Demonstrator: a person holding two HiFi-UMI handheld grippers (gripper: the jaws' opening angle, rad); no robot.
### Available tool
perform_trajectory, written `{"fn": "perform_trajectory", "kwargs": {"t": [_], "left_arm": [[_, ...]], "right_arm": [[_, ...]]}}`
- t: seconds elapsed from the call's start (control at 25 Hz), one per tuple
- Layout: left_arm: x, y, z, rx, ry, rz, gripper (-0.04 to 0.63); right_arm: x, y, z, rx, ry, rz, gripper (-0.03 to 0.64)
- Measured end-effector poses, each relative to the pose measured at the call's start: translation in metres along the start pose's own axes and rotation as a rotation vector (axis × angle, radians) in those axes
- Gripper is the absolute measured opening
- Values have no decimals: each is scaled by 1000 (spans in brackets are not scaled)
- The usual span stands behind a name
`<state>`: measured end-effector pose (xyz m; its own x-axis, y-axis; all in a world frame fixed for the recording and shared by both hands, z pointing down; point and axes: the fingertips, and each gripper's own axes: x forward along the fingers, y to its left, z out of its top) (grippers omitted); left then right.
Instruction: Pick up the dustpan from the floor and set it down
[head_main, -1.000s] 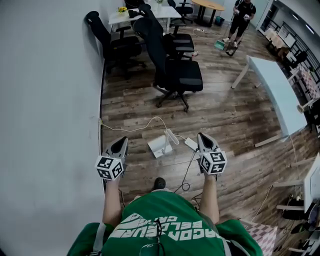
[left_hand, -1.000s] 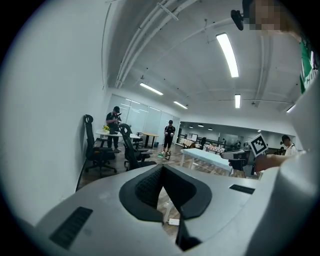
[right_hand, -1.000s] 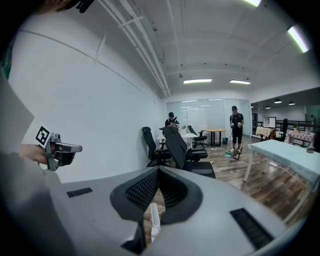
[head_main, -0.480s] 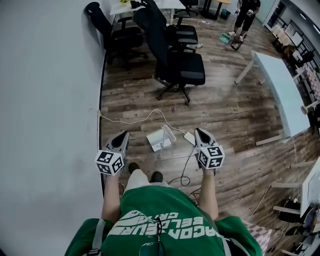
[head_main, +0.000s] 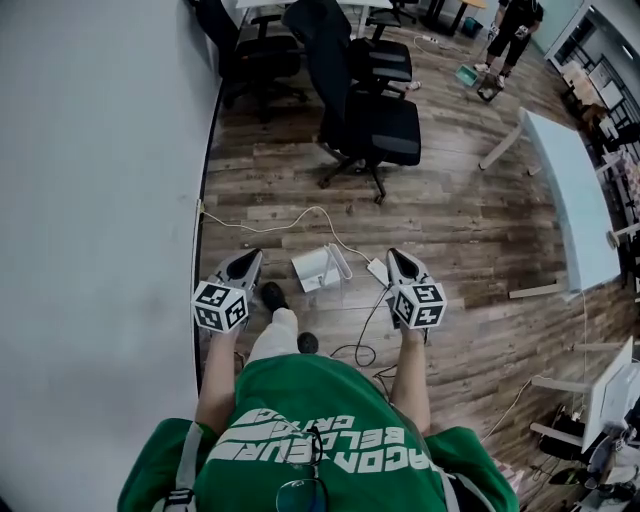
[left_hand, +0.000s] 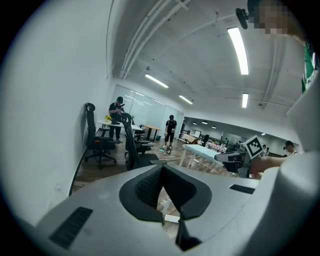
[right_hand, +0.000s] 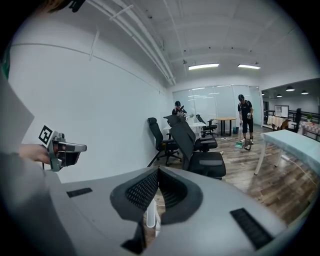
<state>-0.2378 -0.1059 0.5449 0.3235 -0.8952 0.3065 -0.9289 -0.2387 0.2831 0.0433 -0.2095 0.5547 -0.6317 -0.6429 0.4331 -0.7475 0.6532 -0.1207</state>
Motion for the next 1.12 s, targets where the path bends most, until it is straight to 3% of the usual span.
{"fn": "perform_trajectory", "kwargs": {"t": [0.32, 0.56, 0.68, 1.12], "left_arm": [[17, 3, -1, -4, 26, -12, -7], [29, 9, -9, -15, 53, -19, -6], [36, 14, -10, -18, 62, -27, -8], [44, 44, -18, -34, 97, -39, -7]], "right_arm": [[28, -2, -3, -28, 63, 12, 8], [58, 3, -39, -37, 205, 49, 17], [82, 10, -65, -66, 302, 68, 134], [171, 49, -155, -114, 630, 154, 245]]}}
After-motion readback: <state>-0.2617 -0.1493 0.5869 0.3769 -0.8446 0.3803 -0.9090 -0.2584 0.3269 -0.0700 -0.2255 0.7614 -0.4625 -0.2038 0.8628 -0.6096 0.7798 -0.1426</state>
